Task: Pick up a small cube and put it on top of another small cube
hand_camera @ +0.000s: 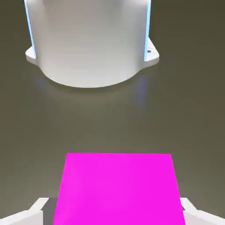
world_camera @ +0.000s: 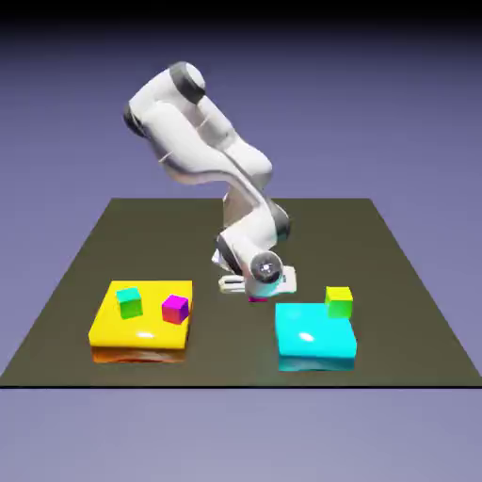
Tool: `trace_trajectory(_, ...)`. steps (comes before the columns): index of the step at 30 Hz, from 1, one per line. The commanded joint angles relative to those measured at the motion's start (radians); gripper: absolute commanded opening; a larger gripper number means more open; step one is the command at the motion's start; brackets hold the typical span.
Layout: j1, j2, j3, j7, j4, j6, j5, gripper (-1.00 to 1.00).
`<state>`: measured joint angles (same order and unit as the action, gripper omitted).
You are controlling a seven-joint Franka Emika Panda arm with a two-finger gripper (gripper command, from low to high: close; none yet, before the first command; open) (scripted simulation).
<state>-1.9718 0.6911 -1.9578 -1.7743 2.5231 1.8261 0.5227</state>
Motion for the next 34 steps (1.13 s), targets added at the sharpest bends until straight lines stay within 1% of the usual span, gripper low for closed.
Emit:
trace_trajectory(1,-0.010,-0.021,-0.010,-0.038,-0.035,-0.016,-0.004,-1.00)
trace_trajectory(13,-0.166,-0.250,-0.227,-0.560,-0.406,-0.188,0.025,-1.00)
trace_trajectory(25,-0.380,-0.353,-0.638,-1.077,-0.523,-0.239,0.193,-1.00)
trace_trajectory(27,-0.389,-0.352,-0.658,-1.095,-0.519,-0.237,0.203,-1.00)
trace_trajectory(30,-0.349,-0.317,-0.696,-1.046,-0.416,-0.108,0.268,-1.00)
trace_trajectory(31,-0.349,-0.317,-0.696,-1.046,-0.416,-0.108,0.268,1.00)
trace_trajectory(32,-0.349,-0.317,-0.696,-1.046,-0.416,-0.108,0.268,1.00)
trace_trajectory(34,-0.376,-0.341,-0.671,-1.079,-0.486,-0.195,0.224,1.00)
